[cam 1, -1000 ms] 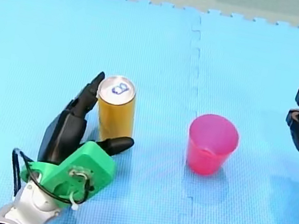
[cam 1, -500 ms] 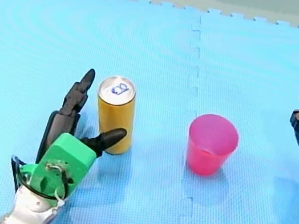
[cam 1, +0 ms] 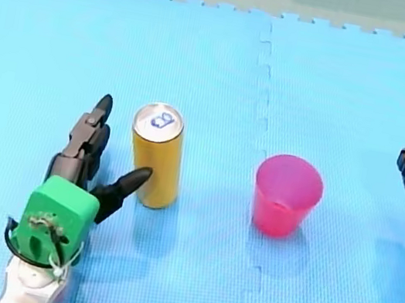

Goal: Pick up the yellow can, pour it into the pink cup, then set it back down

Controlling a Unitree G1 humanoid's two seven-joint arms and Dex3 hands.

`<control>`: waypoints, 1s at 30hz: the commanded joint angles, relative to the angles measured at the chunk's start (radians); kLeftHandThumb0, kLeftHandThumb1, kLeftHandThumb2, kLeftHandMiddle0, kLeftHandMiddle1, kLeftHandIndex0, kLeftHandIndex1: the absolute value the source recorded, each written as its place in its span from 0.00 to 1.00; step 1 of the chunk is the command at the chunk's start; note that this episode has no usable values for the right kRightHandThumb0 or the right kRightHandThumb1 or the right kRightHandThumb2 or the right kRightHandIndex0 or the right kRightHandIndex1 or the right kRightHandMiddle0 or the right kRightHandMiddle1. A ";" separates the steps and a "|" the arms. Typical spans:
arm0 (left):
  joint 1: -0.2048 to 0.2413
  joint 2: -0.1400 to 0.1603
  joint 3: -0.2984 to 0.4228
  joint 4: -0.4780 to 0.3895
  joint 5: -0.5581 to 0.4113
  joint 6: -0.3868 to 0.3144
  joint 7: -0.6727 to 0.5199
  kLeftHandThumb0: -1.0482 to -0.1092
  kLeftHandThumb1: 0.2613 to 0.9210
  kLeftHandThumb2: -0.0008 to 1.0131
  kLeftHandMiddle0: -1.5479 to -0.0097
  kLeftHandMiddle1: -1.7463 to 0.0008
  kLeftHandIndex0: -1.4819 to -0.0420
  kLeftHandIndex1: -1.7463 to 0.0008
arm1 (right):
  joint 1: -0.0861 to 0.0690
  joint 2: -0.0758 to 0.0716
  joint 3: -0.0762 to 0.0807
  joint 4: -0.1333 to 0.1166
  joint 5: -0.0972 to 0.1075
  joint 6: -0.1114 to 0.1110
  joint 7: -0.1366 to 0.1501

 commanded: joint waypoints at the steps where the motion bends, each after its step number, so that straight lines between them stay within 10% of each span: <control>1: 0.013 0.007 0.003 -0.009 0.002 -0.009 -0.006 0.00 0.94 0.01 0.86 0.99 0.89 1.00 | 0.000 -0.001 0.001 -0.001 -0.001 -0.001 -0.007; 30: 0.178 0.042 -0.019 -0.235 -0.023 0.089 -0.198 0.00 0.87 0.00 0.85 0.99 0.87 0.99 | -0.004 0.010 0.010 0.000 -0.002 0.002 -0.020</control>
